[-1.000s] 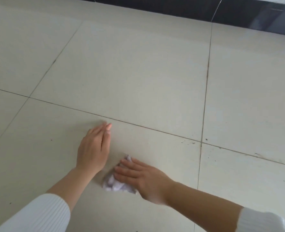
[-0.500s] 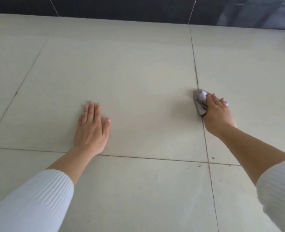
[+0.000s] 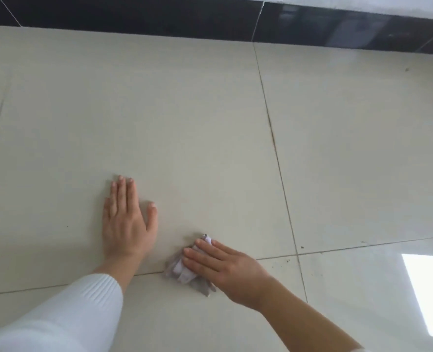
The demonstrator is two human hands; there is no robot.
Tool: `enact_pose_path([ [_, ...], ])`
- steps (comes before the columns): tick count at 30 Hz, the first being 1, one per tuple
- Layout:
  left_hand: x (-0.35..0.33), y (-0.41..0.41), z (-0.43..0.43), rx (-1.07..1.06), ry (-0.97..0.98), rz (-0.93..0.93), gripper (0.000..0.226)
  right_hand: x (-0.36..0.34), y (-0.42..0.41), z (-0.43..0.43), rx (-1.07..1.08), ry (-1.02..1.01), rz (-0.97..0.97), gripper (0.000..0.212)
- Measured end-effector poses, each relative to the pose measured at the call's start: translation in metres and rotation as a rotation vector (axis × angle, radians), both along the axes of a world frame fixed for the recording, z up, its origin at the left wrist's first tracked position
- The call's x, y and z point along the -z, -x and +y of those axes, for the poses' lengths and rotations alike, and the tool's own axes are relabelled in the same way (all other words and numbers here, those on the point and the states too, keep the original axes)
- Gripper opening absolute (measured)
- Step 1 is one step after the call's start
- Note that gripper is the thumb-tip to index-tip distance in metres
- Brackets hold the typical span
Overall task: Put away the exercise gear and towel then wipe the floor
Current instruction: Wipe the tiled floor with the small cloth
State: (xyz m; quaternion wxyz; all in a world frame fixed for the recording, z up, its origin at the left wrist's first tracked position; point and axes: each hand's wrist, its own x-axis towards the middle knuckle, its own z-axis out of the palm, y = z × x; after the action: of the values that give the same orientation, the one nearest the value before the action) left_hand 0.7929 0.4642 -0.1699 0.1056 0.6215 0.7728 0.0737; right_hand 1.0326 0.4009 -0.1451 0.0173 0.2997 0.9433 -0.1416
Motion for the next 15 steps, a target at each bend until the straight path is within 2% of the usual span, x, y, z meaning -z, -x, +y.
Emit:
enact_pose_path([
  [2,-0.002,-0.001,0.000,0.006,0.008,0.001,0.072,-0.001,-0.012,0.021,0.041,-0.034,-0.026,0.052],
  [8,-0.001,-0.002,0.000,-0.010,0.018,0.014,0.072,-0.007,-0.052,0.110,0.638,-0.064,-0.032,0.061],
  [10,0.001,-0.001,0.000,-0.008,0.009,0.020,0.072,-0.004,-0.063,0.150,0.804,0.002,-0.020,0.066],
  [15,0.004,0.000,-0.001,-0.006,-0.014,0.034,0.072,0.007,-0.044,0.228,1.103,0.030,-0.004,0.062],
])
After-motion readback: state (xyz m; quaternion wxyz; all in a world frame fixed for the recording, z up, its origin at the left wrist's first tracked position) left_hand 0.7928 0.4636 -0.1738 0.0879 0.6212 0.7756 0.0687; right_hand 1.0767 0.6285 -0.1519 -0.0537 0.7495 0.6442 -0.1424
